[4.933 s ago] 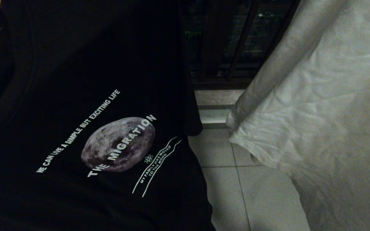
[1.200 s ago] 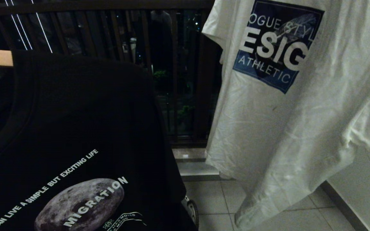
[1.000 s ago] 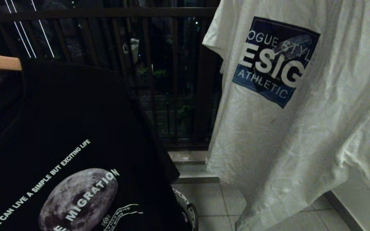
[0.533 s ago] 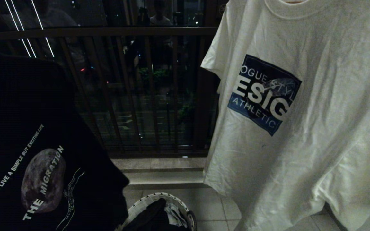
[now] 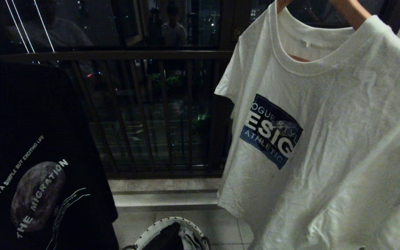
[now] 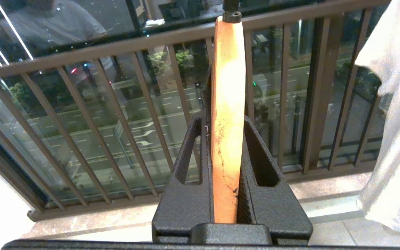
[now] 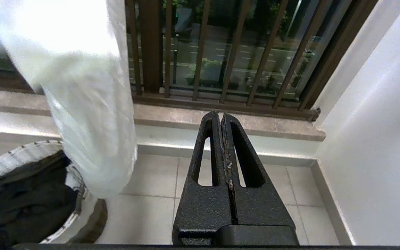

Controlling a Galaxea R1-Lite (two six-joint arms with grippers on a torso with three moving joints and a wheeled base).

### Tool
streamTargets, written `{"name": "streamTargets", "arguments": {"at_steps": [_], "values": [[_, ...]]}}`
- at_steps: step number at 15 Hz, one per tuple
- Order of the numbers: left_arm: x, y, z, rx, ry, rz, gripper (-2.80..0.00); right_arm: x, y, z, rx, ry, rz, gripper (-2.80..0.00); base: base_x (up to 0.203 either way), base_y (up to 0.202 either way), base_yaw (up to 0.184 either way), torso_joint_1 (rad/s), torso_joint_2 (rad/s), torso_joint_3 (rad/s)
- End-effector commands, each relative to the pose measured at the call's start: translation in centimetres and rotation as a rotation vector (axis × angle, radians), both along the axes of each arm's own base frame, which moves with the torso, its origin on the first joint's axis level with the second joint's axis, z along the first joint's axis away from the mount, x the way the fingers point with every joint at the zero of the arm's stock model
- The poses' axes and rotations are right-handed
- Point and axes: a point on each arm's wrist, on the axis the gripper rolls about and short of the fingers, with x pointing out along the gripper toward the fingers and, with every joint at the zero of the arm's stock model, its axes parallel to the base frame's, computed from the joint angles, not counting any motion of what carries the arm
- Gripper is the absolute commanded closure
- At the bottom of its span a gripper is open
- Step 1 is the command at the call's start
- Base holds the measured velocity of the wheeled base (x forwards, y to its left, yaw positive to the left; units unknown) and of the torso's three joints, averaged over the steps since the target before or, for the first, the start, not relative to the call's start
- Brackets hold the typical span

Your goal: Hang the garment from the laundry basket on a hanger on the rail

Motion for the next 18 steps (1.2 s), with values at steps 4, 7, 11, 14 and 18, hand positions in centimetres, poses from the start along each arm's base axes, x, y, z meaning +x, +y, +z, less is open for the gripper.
{"name": "streamTargets", "arguments": {"at_steps": [4, 7, 11, 14, 18], "values": [[0.06, -0.02, -0.01, 0.002, 0.002, 0.001, 0.0, 0.01, 0.0, 0.0, 0.0, 0.002, 0.0, 0.0, 0.0, 0.0, 0.0, 0.249, -0.58, -0.338], [0.08, -0.03, -0.05, -0.001, 0.003, -0.001, 0.0, 0.01, 0.0, 0.0, 0.0, 0.002, 0.0, 0.0, 0.0, 0.0, 0.0, 0.241, -0.58, -0.313], [0.1, -0.03, -0.08, -0.017, 0.006, -0.004, 0.0, 0.01, 0.0, 0.0, 0.0, 0.002, 0.0, 0.0, 0.0, 0.0, 0.0, 0.03, -0.06, -0.033], [-0.16, 0.06, -0.06, -0.023, 0.001, -0.004, 0.0, 0.01, 0.0, 0.0, -0.002, 0.002, 0.0, 0.0, 0.0, 0.0, 0.0, 0.0, 0.0, 0.0], [-0.25, 0.09, -0.08, -0.021, -0.001, -0.004, 0.0, 0.01, 0.0, 0.0, 0.0, 0.002, 0.0, 0.0, 0.0, 0.0, 0.0, 0.0, 0.0, 0.0]]}}
